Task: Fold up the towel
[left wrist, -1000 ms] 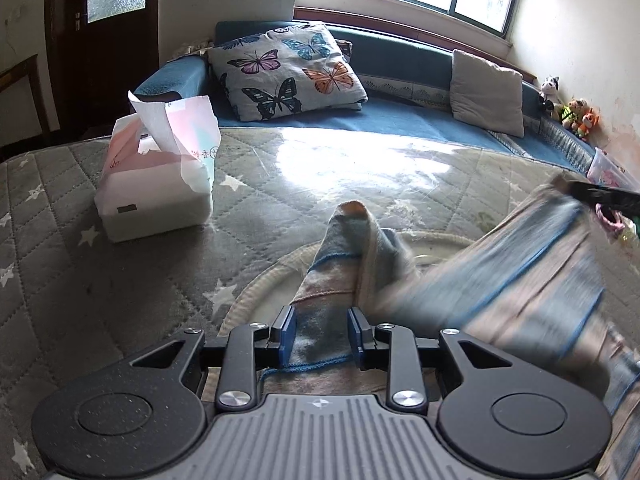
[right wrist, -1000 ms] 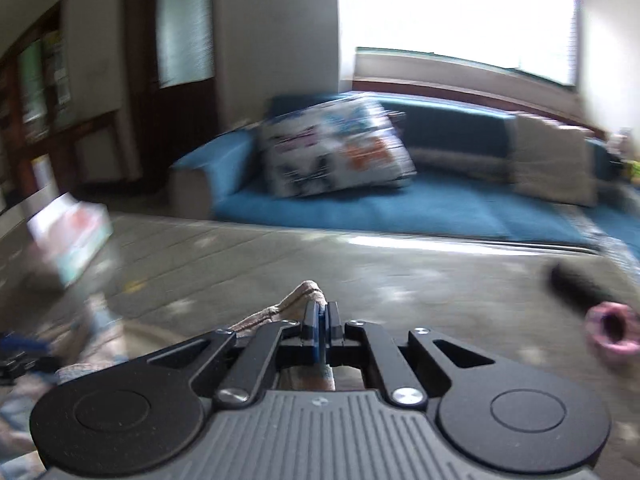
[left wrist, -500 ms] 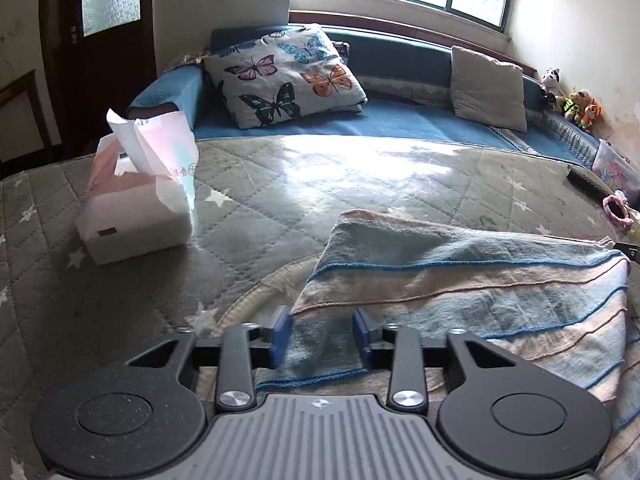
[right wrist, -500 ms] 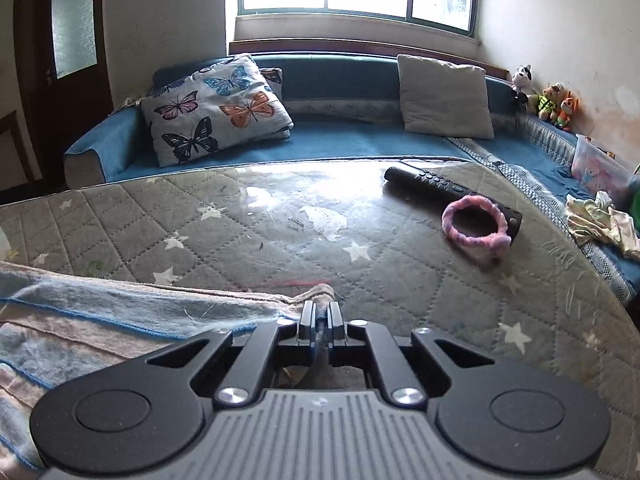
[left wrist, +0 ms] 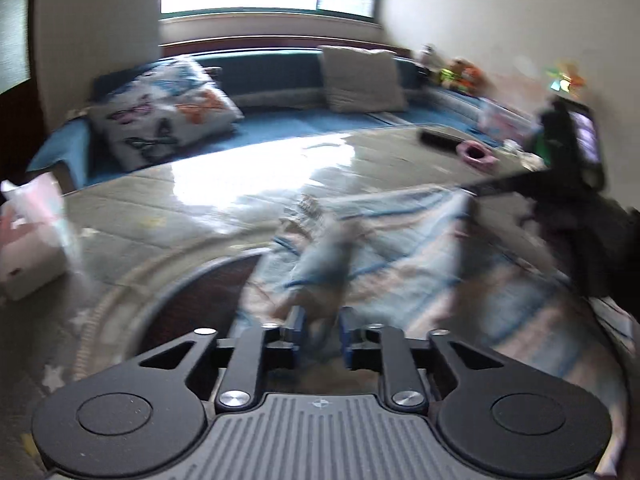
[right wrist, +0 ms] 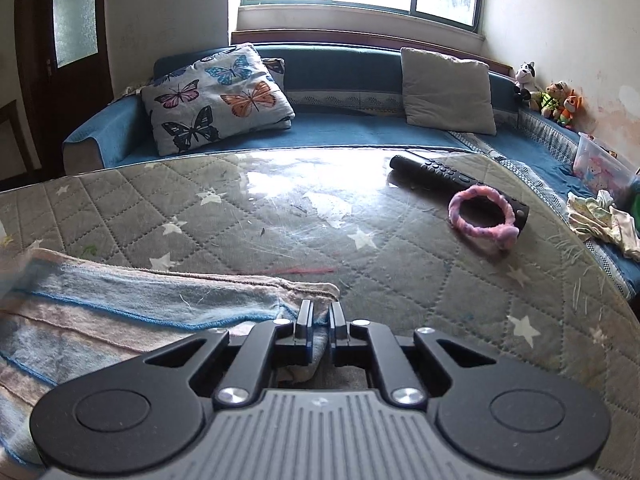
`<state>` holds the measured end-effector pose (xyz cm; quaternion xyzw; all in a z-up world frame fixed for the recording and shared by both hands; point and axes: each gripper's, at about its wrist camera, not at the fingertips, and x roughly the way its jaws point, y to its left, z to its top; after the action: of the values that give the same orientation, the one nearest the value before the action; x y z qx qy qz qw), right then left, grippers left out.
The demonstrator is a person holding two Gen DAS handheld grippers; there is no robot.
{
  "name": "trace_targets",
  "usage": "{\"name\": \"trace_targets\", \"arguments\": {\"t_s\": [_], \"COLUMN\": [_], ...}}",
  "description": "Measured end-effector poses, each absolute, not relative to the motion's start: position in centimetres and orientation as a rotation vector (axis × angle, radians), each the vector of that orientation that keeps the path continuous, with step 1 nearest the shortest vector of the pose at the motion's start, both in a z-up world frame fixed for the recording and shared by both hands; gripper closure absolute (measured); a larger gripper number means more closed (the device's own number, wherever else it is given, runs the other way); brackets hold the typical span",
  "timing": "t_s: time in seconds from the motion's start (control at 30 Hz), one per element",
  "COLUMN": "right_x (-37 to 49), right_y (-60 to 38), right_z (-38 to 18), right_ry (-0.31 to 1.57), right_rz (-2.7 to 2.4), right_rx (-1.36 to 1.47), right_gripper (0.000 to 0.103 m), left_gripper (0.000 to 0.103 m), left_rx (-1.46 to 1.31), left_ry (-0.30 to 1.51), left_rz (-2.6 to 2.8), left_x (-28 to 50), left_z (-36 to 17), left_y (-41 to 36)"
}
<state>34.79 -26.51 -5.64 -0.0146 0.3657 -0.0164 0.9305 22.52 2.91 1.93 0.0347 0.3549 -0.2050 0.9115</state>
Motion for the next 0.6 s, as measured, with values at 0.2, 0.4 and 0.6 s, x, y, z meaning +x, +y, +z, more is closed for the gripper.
{"name": "trace_targets", "arguments": {"t_s": [0.2,0.4,0.6], "right_x": [34.8,34.9,35.0], "right_y": [-26.5,-26.5,-26.6], "right_z": [-5.6,-5.6,-5.5], "right_ry": [0.75,0.75,0.754], "right_rz": [-0.032,-0.033,-0.024], "right_rx": [-0.032,-0.03,-0.026], "right_gripper": [0.094,0.094,0.094], "left_gripper": [0.06,0.055,0.1], "left_rx": [0.112,0.146,0.131], "left_ry": [0.687,0.714,0.726], "left_rz": [-0.383,-0.374,-0.386], "left_x": [22.3,24.0,24.6], "left_z": [2.2,1.1,0.2], "left_y": [2.7,2.2,2.6]}}
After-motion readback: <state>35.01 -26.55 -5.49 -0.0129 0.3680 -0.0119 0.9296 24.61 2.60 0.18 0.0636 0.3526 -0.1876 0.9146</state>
